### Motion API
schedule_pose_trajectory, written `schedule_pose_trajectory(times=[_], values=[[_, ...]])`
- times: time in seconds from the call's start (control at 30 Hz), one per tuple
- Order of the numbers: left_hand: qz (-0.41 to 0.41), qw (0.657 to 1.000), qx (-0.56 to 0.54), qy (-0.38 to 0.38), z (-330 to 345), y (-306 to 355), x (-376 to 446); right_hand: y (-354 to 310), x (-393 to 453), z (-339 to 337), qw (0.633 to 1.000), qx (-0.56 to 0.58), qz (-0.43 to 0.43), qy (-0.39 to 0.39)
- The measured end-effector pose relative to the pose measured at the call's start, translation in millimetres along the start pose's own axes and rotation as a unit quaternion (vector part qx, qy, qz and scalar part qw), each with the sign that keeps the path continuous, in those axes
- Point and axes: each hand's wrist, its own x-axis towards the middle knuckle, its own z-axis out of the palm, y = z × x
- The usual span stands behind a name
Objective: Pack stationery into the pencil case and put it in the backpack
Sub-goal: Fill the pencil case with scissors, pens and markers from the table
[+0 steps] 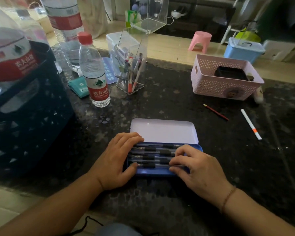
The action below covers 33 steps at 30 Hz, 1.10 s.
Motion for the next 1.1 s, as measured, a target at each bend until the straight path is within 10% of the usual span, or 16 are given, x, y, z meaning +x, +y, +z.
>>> schedule_pose_trajectory(times=[0.23,0.37,0.5,0.73,0.87,1.1], values=[[0.001,1.000,-0.003,0.020,5.4,-2.4,1.6,25.9,2.4,-11.3,0.998,0.005,0.043,0.048],[0.005,1.000,0.010,0.025,4.5,-5.3,0.4,127.4,7.9,-47.9,0.922,-0.058,0.320,0.208],[0.008,1.000,0.024,0.015,0.7,-3.3,0.7,205.8,-13.9,-57.1,0.852,-0.127,0.502,0.080],[0.001,1.000,0.025,0.000,1.0,-2.8,2.3,138.7,-28.7,-54.4,0.932,-0.022,0.282,0.225],[-0.001,1.000,0.016,-0.001,1.3,-2.6,1.6,34.6,-46.2,-28.8,0.987,0.093,0.057,0.120],[-0.001,1.000,-0.013,0.004,-0.8,-0.1,0.6,-8.2,-37.1,1.5,0.996,0.029,0.030,0.073]])
